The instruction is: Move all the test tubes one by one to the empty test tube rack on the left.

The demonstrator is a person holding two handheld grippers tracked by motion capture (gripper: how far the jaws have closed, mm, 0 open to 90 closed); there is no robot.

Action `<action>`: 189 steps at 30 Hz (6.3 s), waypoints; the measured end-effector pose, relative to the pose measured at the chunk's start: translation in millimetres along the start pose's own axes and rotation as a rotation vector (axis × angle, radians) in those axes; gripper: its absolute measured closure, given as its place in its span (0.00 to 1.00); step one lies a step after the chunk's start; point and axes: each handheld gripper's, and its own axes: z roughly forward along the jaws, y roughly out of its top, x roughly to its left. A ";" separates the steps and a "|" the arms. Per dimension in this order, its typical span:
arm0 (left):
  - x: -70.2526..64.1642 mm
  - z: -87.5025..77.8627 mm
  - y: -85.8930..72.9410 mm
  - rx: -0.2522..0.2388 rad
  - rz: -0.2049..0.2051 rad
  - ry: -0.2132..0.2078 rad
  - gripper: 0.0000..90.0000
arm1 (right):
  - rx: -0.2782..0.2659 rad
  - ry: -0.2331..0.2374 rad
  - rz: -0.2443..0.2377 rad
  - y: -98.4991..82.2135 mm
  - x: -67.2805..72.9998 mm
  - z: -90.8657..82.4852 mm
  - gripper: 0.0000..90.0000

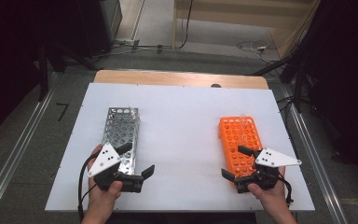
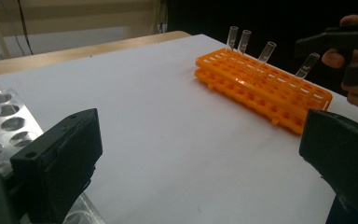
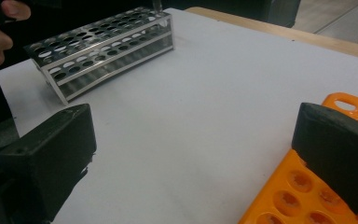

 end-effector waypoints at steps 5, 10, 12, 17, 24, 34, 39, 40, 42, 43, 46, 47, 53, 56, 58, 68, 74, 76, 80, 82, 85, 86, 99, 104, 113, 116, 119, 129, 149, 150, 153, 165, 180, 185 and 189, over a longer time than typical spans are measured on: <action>1.1 -2.7 -0.8 -0.004 -0.003 0.004 0.00 | -0.023 -0.021 0.015 2.3 -8.2 -10.7 0.00; 3.4 -4.1 -0.9 -0.008 -0.008 0.020 0.00 | -0.051 -0.050 0.027 4.1 -18.0 -23.6 0.01; 4.5 -5.2 -0.6 -0.009 -0.007 0.023 0.00 | -0.060 -0.061 0.038 4.7 -22.3 -29.1 0.01; 5.7 -4.9 -1.3 -0.007 -0.011 0.022 0.00 | -0.067 -0.085 0.051 3.3 -31.7 -38.2 0.02; 6.3 -5.4 -1.3 -0.006 -0.014 0.022 0.00 | -0.031 -0.119 0.088 -8.5 -49.9 -44.7 0.06; 7.3 -5.1 -1.7 -0.004 -0.015 0.020 0.00 | 0.060 -0.095 0.110 -33.1 -70.1 -35.6 0.32; 7.8 -5.7 -1.7 -0.006 -0.015 0.016 0.00 | 0.101 -0.049 0.114 -39.9 -74.4 -30.9 0.46; 7.8 -5.5 -1.9 -0.006 -0.017 0.016 0.00 | 0.109 -0.046 0.109 -40.8 -74.5 -30.0 0.48; 8.0 -5.3 -2.1 -0.004 -0.017 0.016 0.00 | 0.130 -0.049 0.105 -42.6 -74.7 -27.9 0.50; 8.0 -5.3 -2.2 -0.004 -0.017 0.016 0.00 | 0.138 -0.043 0.112 -43.6 -75.6 -27.4 0.51; 8.2 -5.4 -2.2 -0.004 -0.019 0.016 0.00 | 0.151 -0.027 0.122 -46.9 -78.7 -26.6 0.56; 8.4 -5.4 -2.2 -0.003 -0.019 0.016 0.00 | 0.153 -0.028 0.123 -47.8 -79.3 -26.5 0.58; 8.4 -5.0 -2.5 0.000 -0.017 0.016 0.00 | 0.173 -0.034 0.103 -50.2 -80.0 -25.7 0.66; 8.2 -4.9 -2.5 -0.001 -0.016 0.014 0.00 | 0.176 -0.037 0.095 -50.7 -79.7 -24.6 0.69; 7.8 -4.9 -2.4 -0.004 -0.017 0.014 0.00 | 0.178 -0.039 0.088 -51.1 -78.9 -24.1 0.71; 7.8 -4.5 -2.5 0.001 -0.014 0.011 0.00 | 0.181 -0.074 0.064 -50.7 -75.4 -22.6 0.80; 7.8 -4.4 -2.5 0.001 -0.014 0.012 0.00 | 0.182 -0.077 0.069 -50.2 -76.4 -22.2 0.82; 7.8 -4.4 -2.4 0.001 -0.014 0.011 0.00 | 0.183 -0.074 0.076 -49.9 -77.0 -22.4 0.82; 7.6 -4.4 -2.3 0.000 -0.014 0.012 0.00 | 0.183 -0.069 0.081 -49.7 -77.9 -22.7 0.82; 7.6 -4.5 -2.4 0.000 -0.014 0.013 0.00 | 0.182 -0.066 0.082 -49.3 -78.4 -23.6 0.82; 7.7 -4.6 -2.3 -0.001 -0.014 0.015 0.00 | 0.172 -0.060 0.085 -47.3 -78.4 -25.1 0.82; 7.8 -4.6 -2.3 -0.002 -0.015 0.014 0.00 | 0.169 -0.059 0.085 -46.4 -78.3 -25.9 0.82; 7.9 -4.3 -2.5 0.001 -0.013 0.013 0.00 | 0.098 -0.100 0.093 -33.5 -75.7 -38.9 0.82; 7.1 -3.2 -2.8 0.000 -0.012 0.011 0.00 | 0.057 -0.114 0.094 -26.7 -72.2 -43.7 0.82; 5.9 -1.4 -3.1 0.009 -0.009 0.009 0.00 | 0.033 -0.073 0.077 -16.5 -56.2 -38.0 0.82; 5.8 -1.3 -3.1 0.008 -0.009 0.009 0.00 | 0.030 -0.058 0.068 -14.4 -51.3 -34.2 0.82; 5.7 -1.0 -3.2 0.008 -0.010 0.006 0.00 | 0.029 -0.042 0.063 -12.4 -46.4 -30.2 0.82; 3.7 0.2 -2.7 0.006 -0.007 0.002 0.00 | 0.041 -0.003 0.056 -9.3 -33.4 -16.3 0.82; -5.3 5.5 0.2 0.004 0.004 -0.025 0.00 | 0.076 0.057 0.020 -5.0 -8.8 9.7 0.82; -6.2 6.1 0.4 0.004 0.004 -0.028 0.00 | 0.077 0.060 0.018 -4.9 -7.5 10.9 0.82; -8.3 7.8 0.9 0.002 0.006 -0.037 0.00 | 0.083 0.070 0.011 -4.5 -4.0 14.7 0.82; -16.2 14.3 3.6 0.001 0.009 -0.067 0.00 | 0.106 0.102 -0.020 -2.8 10.9 29.9 0.82; -40.3 33.6 8.1 0.046 0.015 -0.100 0.14 | 0.131 0.152 -0.057 -1.5 31.5 48.2 0.82; -48.7 40.4 8.1 0.053 0.024 -0.147 0.25 | 0.146 0.171 -0.075 -1.6 41.2 56.2 0.82; -55.2 45.3 7.8 0.060 0.036 -0.180 0.36 | 0.152 0.187 -0.095 -1.6 47.9 61.8 0.82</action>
